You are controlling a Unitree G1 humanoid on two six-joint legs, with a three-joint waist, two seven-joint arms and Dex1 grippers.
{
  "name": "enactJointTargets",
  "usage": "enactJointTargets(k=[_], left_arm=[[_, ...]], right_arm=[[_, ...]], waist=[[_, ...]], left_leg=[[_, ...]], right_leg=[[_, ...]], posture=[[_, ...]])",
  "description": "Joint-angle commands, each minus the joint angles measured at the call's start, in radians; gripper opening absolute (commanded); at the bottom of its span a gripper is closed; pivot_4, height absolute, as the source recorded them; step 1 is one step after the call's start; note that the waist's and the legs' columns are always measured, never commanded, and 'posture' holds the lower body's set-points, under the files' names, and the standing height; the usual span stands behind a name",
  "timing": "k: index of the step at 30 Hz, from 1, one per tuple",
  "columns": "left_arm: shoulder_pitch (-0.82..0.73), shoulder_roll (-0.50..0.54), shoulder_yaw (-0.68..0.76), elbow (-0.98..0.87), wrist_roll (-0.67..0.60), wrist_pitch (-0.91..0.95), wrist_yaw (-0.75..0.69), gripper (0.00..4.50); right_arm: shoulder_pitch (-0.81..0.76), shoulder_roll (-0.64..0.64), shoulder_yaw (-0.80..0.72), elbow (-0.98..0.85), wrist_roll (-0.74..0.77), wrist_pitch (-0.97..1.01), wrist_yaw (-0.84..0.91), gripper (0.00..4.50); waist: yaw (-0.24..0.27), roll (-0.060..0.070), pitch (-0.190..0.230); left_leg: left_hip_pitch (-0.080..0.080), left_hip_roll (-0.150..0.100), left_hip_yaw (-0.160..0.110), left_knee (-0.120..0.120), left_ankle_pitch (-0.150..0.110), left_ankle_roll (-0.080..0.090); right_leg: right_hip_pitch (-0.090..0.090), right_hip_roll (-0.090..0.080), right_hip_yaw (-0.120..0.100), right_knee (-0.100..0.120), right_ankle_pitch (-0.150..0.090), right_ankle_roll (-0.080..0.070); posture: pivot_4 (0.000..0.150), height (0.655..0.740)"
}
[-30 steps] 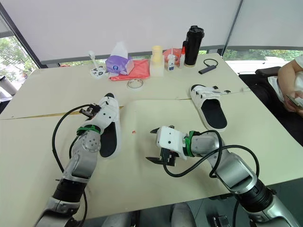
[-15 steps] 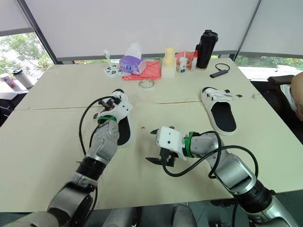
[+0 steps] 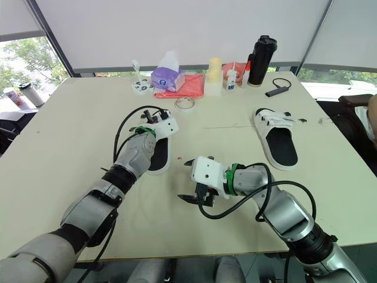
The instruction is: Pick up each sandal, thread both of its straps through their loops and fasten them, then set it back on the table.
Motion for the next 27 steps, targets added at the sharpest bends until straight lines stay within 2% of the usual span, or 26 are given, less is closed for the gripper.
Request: enactJointTargets(k=[1, 6, 12, 14, 15, 21, 24, 27], left_arm=[[-0.046, -0.018, -0.023, 0.076, -0.024, -0.060, -0.008, 0.07], [-0.103, -0.028, -0.035, 0.208, -0.039, -0.116, -0.027, 0.07], [-0.120, -0.038, -0.035, 0.260, -0.046, -0.164, -0.016, 0.07], [-0.116, -0.040, -0.023, 0.260, -0.060, -0.180, -0.011, 1.00], [-0.117, -0.041, -0.015, 0.259, -0.071, -0.184, -0.008, 1.33], [-0.129, -0.032, -0.041, 0.265, -0.065, -0.190, 0.014, 4.33], [-0.116, -0.020, -0.052, 0.227, -0.062, -0.190, 0.000, 4.43], [-0.045, 0.009, -0.061, 0.060, -0.062, -0.163, -0.051, 4.43]], right_arm=[[-0.021, 0.004, -0.001, -0.012, -0.011, -0.010, -0.005, 4.50], [-0.026, 0.006, 0.007, -0.007, -0.017, -0.013, -0.005, 4.50], [-0.028, 0.009, 0.009, -0.004, -0.023, -0.014, -0.003, 4.50], [-0.029, 0.010, 0.009, -0.004, -0.024, -0.014, -0.004, 4.50], [-0.029, 0.010, 0.009, -0.002, -0.025, -0.015, -0.003, 4.50], [-0.033, 0.010, 0.010, 0.003, -0.028, -0.017, -0.001, 4.50], [-0.032, 0.009, 0.009, 0.002, -0.031, -0.019, 0.002, 4.50], [-0.030, 0.006, 0.008, 0.000, -0.031, -0.020, 0.005, 4.50]], waist=[[0.000, 0.000, 0.000], [-0.001, -0.001, 0.001], [-0.001, -0.001, 0.000], [-0.001, -0.001, 0.001], [-0.002, -0.003, 0.002], [0.000, -0.004, 0.002], [-0.002, -0.005, 0.003], [-0.006, -0.005, 0.003]], left_leg=[[-0.001, 0.000, 0.000, 0.000, 0.000, 0.000], [-0.001, 0.000, 0.000, 0.000, 0.000, 0.000], [-0.001, 0.000, 0.000, 0.000, 0.000, 0.000], [-0.001, 0.000, 0.000, 0.000, 0.000, 0.000], [-0.001, 0.000, 0.000, 0.000, 0.000, 0.000], [-0.003, 0.000, 0.000, 0.000, 0.000, 0.000], [-0.003, 0.000, 0.000, 0.001, 0.000, 0.000], [-0.003, 0.000, 0.000, 0.000, 0.000, -0.001]], right_leg=[[-0.001, 0.000, 0.000, 0.000, 0.000, 0.000], [-0.001, 0.000, 0.000, 0.000, -0.001, 0.001], [-0.001, 0.000, 0.000, 0.000, -0.001, 0.001], [-0.001, 0.000, 0.000, 0.000, -0.001, 0.001], [-0.001, 0.000, 0.000, 0.000, -0.001, 0.001], [-0.002, 0.000, 0.000, 0.001, -0.001, 0.001], [-0.002, 0.000, 0.000, 0.000, -0.001, 0.001], [-0.003, 0.000, 0.000, 0.000, -0.001, 0.001]], posture=[[0.150, 0.7400], [0.150, 0.7400], [0.150, 0.7400], [0.150, 0.7400], [0.150, 0.7400], [0.150, 0.7400], [0.150, 0.7400], [0.150, 0.7400]])
